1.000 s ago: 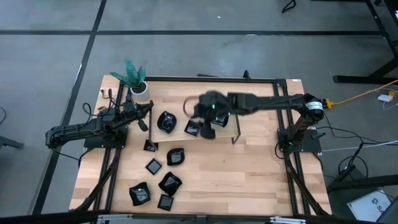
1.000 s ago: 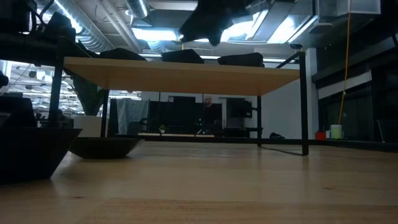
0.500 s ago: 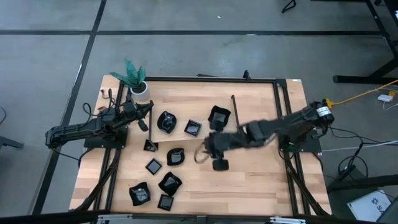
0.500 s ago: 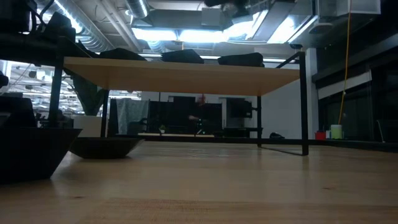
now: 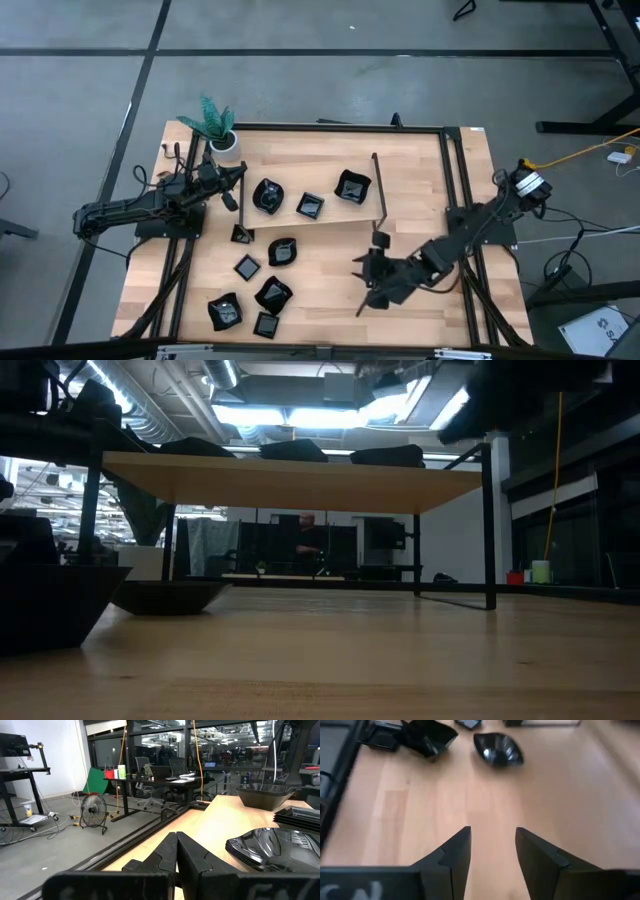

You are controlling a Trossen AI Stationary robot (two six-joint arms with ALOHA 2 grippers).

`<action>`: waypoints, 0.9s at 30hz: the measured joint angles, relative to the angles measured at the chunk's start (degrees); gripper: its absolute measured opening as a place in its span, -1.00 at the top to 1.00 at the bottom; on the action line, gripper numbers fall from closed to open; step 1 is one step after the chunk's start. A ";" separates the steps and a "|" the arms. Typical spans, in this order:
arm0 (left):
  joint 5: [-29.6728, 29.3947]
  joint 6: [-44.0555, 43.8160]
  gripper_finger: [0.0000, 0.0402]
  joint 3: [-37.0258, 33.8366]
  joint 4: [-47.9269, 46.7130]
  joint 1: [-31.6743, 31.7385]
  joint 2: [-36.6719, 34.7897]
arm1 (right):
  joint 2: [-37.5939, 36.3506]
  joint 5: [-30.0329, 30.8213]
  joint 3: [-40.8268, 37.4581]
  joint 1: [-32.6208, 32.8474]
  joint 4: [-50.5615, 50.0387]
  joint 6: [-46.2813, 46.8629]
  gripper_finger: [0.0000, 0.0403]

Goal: Pick & Place Mini shaped plates
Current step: Adjust the shelf

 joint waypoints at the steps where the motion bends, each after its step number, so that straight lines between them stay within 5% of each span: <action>1: 0.02 0.00 0.98 0.00 0.01 0.01 -0.01 | 0.00 0.13 -1.33 0.76 0.60 1.89 0.24; 12: 0.02 0.00 0.98 0.01 0.01 0.01 -0.01 | 0.26 10.65 -17.49 6.28 25.18 5.63 0.24; 18: 0.02 0.00 0.98 0.01 0.01 -0.01 0.00 | 0.31 10.59 -25.33 6.41 40.09 1.35 0.24; 27: 0.02 0.00 0.98 0.00 0.01 0.00 0.00 | 0.31 13.50 -29.75 6.28 44.55 -3.29 0.24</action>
